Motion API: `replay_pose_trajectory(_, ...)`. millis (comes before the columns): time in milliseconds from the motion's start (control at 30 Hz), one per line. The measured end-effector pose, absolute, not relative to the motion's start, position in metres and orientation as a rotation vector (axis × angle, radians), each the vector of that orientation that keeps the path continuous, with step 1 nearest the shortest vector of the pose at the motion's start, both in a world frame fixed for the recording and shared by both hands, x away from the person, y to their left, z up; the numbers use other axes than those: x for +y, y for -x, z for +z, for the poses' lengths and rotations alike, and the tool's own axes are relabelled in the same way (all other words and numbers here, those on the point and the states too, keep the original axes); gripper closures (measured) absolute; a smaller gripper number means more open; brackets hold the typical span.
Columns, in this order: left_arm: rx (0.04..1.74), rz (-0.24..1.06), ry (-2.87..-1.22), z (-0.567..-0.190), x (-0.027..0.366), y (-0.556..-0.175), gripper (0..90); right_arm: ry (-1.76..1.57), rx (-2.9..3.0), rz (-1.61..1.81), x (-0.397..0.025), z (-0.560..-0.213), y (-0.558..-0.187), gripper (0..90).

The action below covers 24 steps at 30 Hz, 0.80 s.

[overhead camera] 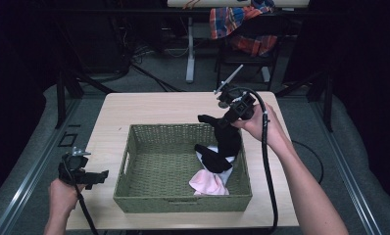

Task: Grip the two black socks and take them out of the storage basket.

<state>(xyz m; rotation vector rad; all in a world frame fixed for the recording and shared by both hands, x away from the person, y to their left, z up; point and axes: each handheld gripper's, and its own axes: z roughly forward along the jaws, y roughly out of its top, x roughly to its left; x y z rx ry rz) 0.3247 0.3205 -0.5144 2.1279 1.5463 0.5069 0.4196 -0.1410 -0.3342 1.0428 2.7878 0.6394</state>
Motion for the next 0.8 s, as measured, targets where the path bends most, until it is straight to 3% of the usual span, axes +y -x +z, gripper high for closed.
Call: replay_pose_trajectory(800, 1.553, 0.497, -2.124, -0.516, 0.322, -0.324, 0.2, -1.053, 2.759, 0.68, -0.134, -0.294, -0.429, 86.9)
